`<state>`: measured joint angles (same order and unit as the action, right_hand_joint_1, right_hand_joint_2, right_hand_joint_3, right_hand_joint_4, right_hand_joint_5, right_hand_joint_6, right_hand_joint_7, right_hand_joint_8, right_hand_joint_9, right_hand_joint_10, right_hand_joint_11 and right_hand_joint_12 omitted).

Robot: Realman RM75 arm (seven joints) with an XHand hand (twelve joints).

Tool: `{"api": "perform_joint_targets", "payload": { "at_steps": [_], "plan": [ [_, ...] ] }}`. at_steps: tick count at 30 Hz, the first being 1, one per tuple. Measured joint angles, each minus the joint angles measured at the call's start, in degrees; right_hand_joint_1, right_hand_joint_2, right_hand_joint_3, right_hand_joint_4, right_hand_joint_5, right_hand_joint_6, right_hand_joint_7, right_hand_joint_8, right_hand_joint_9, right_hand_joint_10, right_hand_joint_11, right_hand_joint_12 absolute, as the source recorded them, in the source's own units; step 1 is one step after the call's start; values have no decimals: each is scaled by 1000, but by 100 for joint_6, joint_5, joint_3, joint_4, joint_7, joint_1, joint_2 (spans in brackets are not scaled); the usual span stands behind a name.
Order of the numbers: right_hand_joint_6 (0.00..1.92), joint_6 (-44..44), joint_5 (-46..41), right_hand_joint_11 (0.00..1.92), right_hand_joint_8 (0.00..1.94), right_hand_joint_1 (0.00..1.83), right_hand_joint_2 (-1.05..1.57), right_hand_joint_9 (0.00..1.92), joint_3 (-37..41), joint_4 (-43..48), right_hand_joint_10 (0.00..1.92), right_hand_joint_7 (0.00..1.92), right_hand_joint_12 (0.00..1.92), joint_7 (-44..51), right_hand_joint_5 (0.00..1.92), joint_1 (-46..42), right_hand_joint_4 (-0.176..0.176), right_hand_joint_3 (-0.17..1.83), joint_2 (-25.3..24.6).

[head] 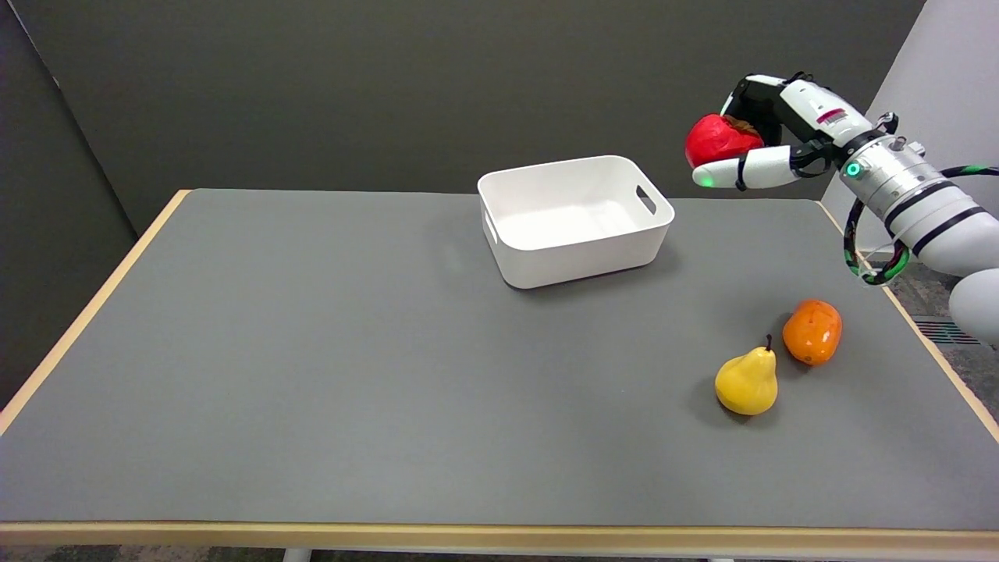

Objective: Place tomato into white box.

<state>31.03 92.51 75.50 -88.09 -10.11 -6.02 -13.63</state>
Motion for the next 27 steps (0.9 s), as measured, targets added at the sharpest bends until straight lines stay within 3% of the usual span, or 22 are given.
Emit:
{"api": "perform_joint_targets", "payload": {
  "at_steps": [27],
  "plan": [
    [1590, -170, 15, 693, 1612, 1148, 1196, 795, 381, -286, 1621, 641, 1774, 248, 595, -6, -176, 270, -124]
  ]
}}
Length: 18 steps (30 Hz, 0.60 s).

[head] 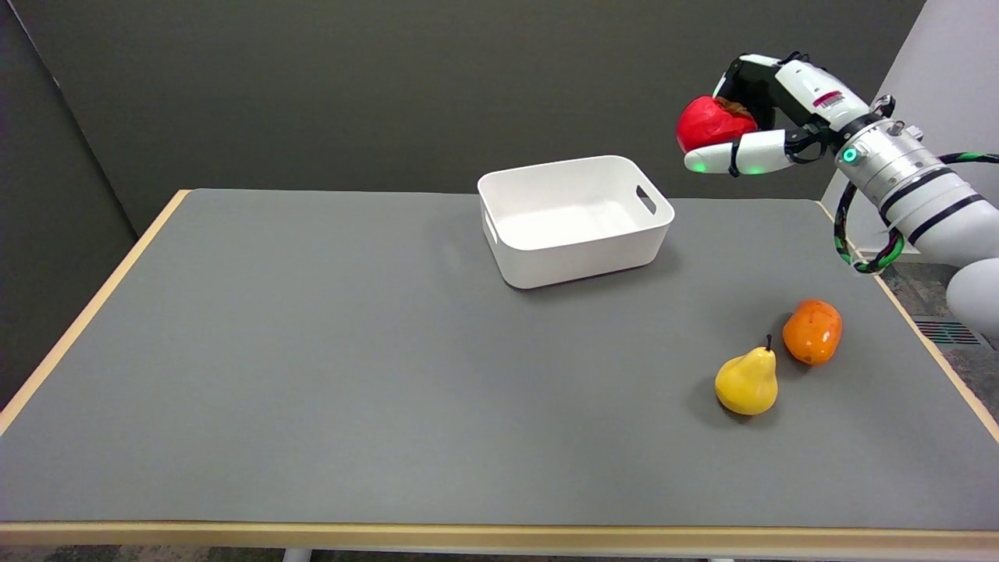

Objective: Place tomato into white box.

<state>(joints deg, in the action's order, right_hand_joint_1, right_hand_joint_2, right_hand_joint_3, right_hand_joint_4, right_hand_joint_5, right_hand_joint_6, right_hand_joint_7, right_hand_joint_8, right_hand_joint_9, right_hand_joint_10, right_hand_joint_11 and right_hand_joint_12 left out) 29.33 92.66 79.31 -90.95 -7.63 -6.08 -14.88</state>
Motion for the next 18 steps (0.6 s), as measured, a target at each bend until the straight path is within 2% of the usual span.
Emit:
{"api": "perform_joint_targets", "payload": {
  "at_steps": [9, 14, 16, 18],
  "plan": [
    [1589, -169, 27, 694, 1610, 1148, 1192, 801, 257, -33, 1620, 642, 1717, 75, 597, 27, -176, 275, -218],
    [1561, -330, 103, 731, 1579, 1159, 1164, 829, 242, -32, 1564, 664, 1664, 201, 620, 326, -176, 303, -454],
    [1576, -418, 171, 747, 1538, 1130, 1112, 845, 107, 5, 1508, 777, 1615, 233, 567, 576, -51, 397, -566],
    [1576, -513, 278, 748, 1534, 1130, 1107, 846, -140, 70, 1505, 781, 1615, 261, 569, 928, -48, 403, -699]
  ]
}}
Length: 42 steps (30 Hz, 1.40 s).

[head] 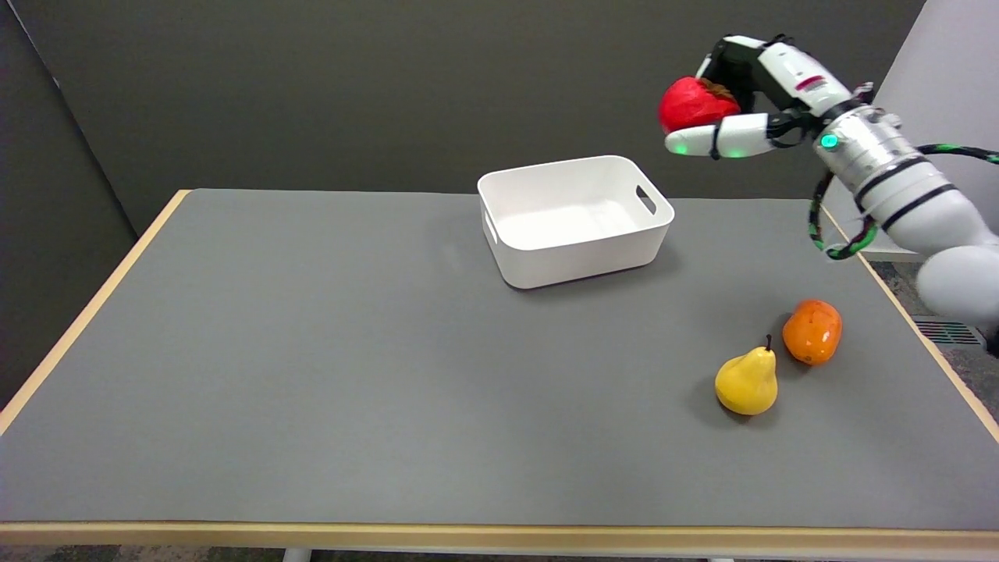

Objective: Place tomato into white box.

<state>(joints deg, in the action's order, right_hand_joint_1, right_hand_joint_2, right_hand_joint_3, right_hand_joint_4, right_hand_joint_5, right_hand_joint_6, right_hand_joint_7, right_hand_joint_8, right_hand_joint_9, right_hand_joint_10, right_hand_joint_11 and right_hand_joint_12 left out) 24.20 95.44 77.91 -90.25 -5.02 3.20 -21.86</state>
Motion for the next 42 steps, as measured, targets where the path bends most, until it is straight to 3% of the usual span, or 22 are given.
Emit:
{"api": "perform_joint_targets", "payload": {
  "at_steps": [14, 20, 29, 42],
  "plan": [
    [1577, -529, 724, 749, 1541, 1131, 1115, 839, -2411, 1060, 1528, 780, 1612, 22, 559, 2829, -61, 393, -1021],
    [1593, -741, 958, 742, 1568, 1121, 1137, 819, -3113, 1860, 1547, 758, 1619, 20, 546, 3712, -50, 371, -1522],
    [1604, -965, 1398, 721, 1574, 1116, 1153, 820, -3937, 3101, 1544, 749, 1621, -4, 535, 4692, -54, 349, -2164],
    [1639, -1022, 1729, 630, 1602, 1095, 1214, 784, -5213, 4435, 1547, 716, 1586, -93, 498, 5480, -48, 267, -2718]
  ]
}}
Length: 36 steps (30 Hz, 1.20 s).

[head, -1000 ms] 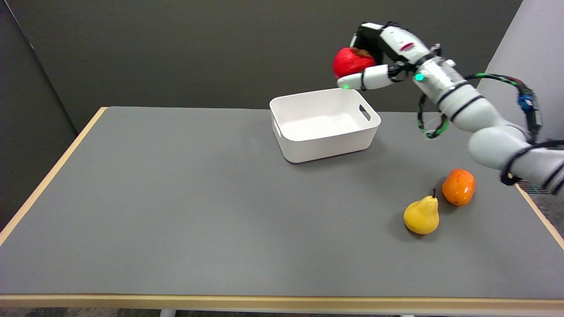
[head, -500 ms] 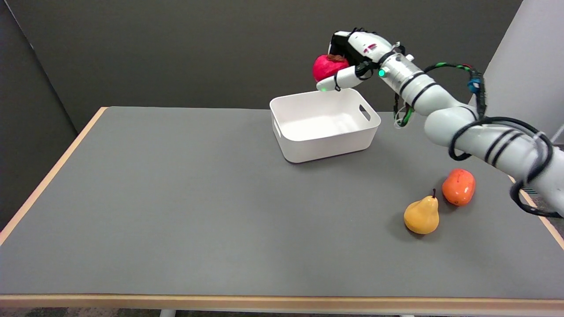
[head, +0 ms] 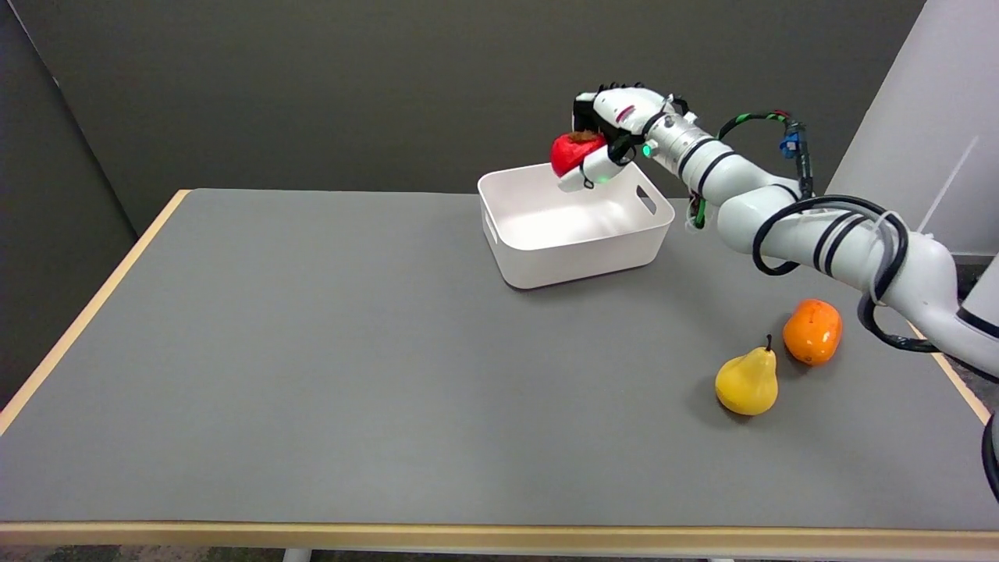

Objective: Place tomato into white box.

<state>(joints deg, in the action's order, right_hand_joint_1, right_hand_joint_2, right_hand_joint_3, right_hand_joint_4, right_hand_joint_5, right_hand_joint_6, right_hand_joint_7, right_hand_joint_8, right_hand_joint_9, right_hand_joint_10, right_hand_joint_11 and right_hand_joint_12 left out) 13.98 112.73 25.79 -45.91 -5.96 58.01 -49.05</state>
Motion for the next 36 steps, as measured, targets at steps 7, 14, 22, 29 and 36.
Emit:
{"api": "perform_joint_targets", "payload": {
  "at_steps": [7, 14, 22, 29, 36],
  "plan": [
    [539, -19, 78, 261, 485, 476, 742, 412, -382, 409, 866, 425, 1311, -25, 244, 150, 106, 963, -137],
    [412, -35, 10, 211, 339, 297, 692, 282, -583, 545, 673, 310, 1236, -39, 180, 179, 111, 924, -160],
    [433, -54, -108, 193, 334, 286, 645, 264, -725, 371, 661, 291, 1280, -44, 184, 129, 117, 960, -21],
    [438, -40, -176, 201, 335, 281, 638, 261, -773, -153, 662, 294, 1293, -43, 189, -57, 120, 950, 312],
    [437, 197, -316, 228, 350, 262, 664, 287, -605, -933, 677, 325, 1286, -44, 202, -296, 124, 912, 838]
  ]
}}
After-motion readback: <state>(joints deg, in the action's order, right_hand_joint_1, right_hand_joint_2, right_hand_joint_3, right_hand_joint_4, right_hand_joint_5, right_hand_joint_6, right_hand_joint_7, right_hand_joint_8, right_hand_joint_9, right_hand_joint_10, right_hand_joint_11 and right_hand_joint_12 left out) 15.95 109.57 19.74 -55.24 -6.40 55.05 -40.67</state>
